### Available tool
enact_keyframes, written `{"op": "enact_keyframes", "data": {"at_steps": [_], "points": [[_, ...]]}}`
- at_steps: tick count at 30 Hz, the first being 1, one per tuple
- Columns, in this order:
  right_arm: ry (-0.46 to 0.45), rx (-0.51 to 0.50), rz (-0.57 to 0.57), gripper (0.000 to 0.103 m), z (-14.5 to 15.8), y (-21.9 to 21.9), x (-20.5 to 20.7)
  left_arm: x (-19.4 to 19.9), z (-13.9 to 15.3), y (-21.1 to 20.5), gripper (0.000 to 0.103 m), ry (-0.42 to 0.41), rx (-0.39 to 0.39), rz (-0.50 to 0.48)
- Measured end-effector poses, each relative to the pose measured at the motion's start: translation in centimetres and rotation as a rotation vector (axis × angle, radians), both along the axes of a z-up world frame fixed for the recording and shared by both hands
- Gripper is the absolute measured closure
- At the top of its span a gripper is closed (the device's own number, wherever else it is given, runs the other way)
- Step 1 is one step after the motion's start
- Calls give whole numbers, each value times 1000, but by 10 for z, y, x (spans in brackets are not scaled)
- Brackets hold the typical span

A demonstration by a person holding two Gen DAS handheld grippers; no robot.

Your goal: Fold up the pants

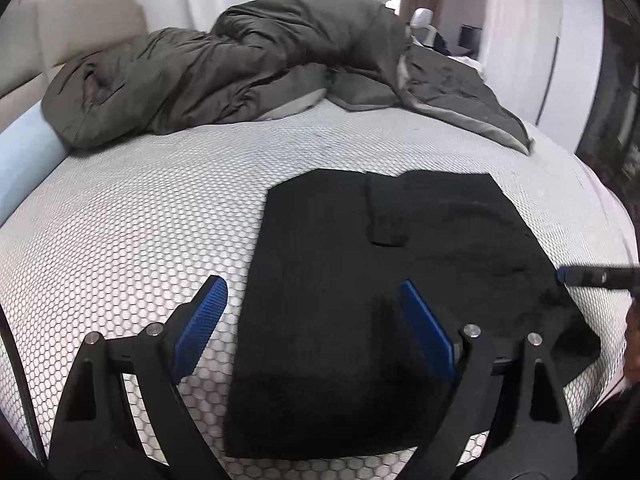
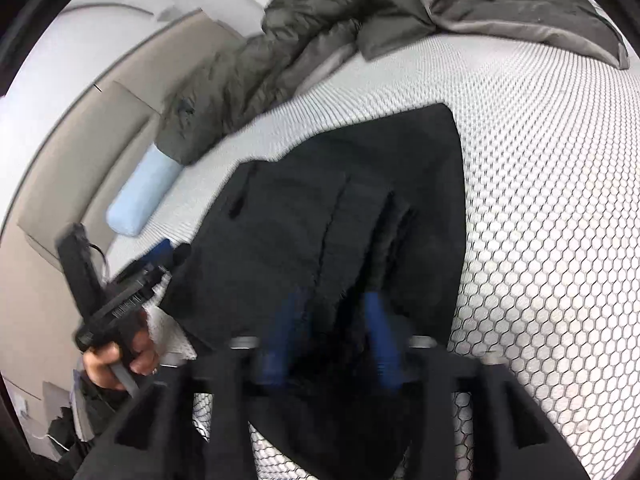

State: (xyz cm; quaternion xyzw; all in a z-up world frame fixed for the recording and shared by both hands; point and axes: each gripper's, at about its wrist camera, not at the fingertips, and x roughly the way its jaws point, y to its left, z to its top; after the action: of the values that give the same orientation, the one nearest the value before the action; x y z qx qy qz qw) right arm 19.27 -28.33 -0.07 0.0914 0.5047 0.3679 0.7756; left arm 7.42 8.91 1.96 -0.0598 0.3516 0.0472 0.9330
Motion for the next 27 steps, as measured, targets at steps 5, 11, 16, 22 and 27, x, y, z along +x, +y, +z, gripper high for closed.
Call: {"op": "enact_keyframes", "data": {"at_steps": [5, 11, 16, 22, 27], "points": [[127, 52, 7, 50, -26, 6, 14, 8, -5, -46, 16, 20, -4, -130], [98, 32, 10, 64, -33, 17, 13, 15, -19, -116, 16, 44, 127, -307], [29, 125, 29, 92, -1, 6, -3, 9, -9, -119, 16, 18, 70, -352], [63, 213, 61, 92, 13, -11, -27, -8, 15, -81, 13, -79, -19, -205], [208, 90, 1, 86, -33, -9, -13, 3, 9, -85, 13, -35, -42, -186]]}}
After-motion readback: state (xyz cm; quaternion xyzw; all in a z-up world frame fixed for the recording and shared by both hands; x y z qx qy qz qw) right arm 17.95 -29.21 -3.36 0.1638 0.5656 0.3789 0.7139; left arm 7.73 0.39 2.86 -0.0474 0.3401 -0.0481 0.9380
